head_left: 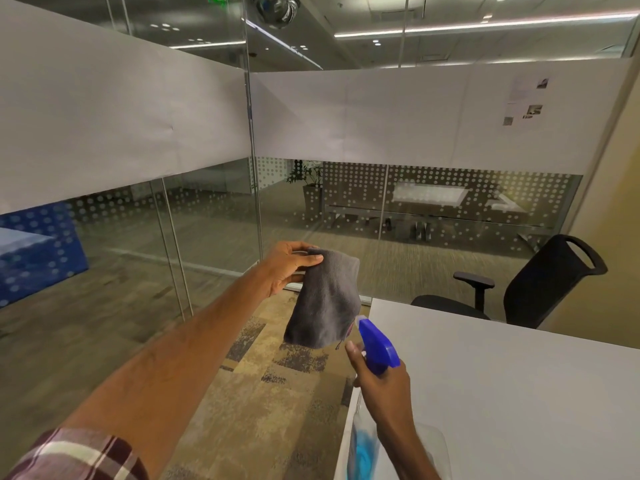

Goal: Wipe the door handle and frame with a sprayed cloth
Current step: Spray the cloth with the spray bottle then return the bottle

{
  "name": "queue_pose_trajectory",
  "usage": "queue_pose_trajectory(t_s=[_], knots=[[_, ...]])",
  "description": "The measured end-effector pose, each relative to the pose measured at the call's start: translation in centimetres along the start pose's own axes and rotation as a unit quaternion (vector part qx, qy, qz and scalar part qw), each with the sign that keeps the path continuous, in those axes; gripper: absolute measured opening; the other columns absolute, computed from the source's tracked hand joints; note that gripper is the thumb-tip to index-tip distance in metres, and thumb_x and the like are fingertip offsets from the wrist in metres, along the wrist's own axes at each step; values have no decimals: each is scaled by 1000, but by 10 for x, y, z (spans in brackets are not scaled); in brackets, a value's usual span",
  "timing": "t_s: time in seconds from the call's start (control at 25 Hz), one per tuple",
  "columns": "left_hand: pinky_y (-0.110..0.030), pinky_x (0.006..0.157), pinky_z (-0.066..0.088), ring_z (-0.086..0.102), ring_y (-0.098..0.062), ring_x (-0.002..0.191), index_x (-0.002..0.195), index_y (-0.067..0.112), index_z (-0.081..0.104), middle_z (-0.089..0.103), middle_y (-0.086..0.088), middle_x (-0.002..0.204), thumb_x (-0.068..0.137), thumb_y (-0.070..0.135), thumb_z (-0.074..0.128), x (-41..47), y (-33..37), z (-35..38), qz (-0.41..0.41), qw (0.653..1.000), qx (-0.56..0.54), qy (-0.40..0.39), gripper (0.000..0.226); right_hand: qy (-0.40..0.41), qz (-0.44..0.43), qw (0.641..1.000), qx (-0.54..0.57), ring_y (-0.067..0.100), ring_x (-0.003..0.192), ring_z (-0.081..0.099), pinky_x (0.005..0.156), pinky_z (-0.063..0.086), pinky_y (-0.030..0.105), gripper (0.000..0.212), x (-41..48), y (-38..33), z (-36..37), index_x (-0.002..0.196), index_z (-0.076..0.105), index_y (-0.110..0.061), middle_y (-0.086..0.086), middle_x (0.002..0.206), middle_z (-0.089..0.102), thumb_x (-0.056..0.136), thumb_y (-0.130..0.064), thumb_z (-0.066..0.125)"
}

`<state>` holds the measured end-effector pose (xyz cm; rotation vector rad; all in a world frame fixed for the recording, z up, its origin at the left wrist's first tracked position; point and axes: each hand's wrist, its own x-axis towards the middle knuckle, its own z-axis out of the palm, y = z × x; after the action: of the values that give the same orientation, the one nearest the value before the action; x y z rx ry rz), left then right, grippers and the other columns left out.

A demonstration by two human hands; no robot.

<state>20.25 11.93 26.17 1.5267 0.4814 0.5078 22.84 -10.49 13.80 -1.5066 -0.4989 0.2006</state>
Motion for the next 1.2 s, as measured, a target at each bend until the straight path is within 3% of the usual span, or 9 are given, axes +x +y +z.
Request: queue_pose_trajectory(t_s=[0.08, 0.16, 0.4, 0.64, 0.76, 0.88, 1.04, 1.2], knots=[[-30, 70, 58, 67, -23, 97, 99, 10, 67, 67, -10, 105, 84, 2, 68, -1, -2, 1, -4, 1000, 11, -1, 17, -17, -21, 1000, 1, 24, 72, 63, 65, 55, 29, 36, 13, -12, 0, 90, 59, -20, 11, 78, 64, 71, -49, 68], [-30, 70, 58, 66, -24, 98, 99, 9, 67, 67, -10, 106, 83, 2, 69, -2, -4, 2, -11, 1000, 15, -7, 17, -16, -38, 999, 0, 24, 73, 63, 67, 55, 31, 26, 24, -22, 1, 90, 57, -23, 11, 80, 64, 77, -42, 70], [-30, 68, 59, 66, -22, 95, 96, 11, 67, 67, -8, 103, 84, 1, 67, -3, -2, 4, -10, 1000, 0, -17, 15, 21, -33, 999, -7, 24, 70, 63, 58, 47, 18, 30, 35, -7, -14, 94, 57, -15, 11, 78, 64, 80, -37, 70], [-33, 75, 58, 66, -23, 97, 98, 10, 67, 68, -8, 103, 85, 1, 67, -3, 0, 3, -4, 1000, 0, -11, 16, 35, -9, 999, -25, 33, 75, 63, 71, 54, 37, 27, 32, 26, -27, 94, 56, -12, 16, 81, 64, 82, -31, 70], [-32, 74, 58, 66, -24, 99, 95, 12, 68, 68, -7, 103, 84, 2, 68, -5, -4, 3, -8, 1000, 2, -7, 15, 35, -13, 999, -23, 30, 72, 63, 65, 52, 30, 30, 34, 34, -34, 96, 58, -12, 16, 79, 64, 80, -34, 71], [-31, 71, 58, 66, -21, 97, 95, 13, 69, 69, -5, 102, 84, 3, 69, -10, -16, 3, -7, 1000, 13, 7, 15, 15, -28, 999, -13, 22, 68, 62, 61, 52, 23, 30, 39, 43, -52, 96, 61, -23, 8, 76, 65, 73, -41, 68], [-28, 67, 58, 68, -17, 94, 95, 17, 69, 72, -1, 98, 83, 6, 71, -17, -41, 1, -9, 999, 24, 28, 16, 12, -12, 1000, -15, 20, 73, 62, 60, 51, 16, 32, 52, 65, -86, 112, 59, -18, 8, 83, 65, 83, -27, 68], [-24, 63, 58, 71, -15, 91, 101, 16, 69, 74, 0, 96, 84, 6, 71, -27, -69, -9, -17, 999, 27, 43, 20, 3, 1, 999, -32, 23, 76, 63, 67, 54, 24, 31, 64, 91, -108, 113, 60, -14, 9, 83, 66, 85, -23, 68]])
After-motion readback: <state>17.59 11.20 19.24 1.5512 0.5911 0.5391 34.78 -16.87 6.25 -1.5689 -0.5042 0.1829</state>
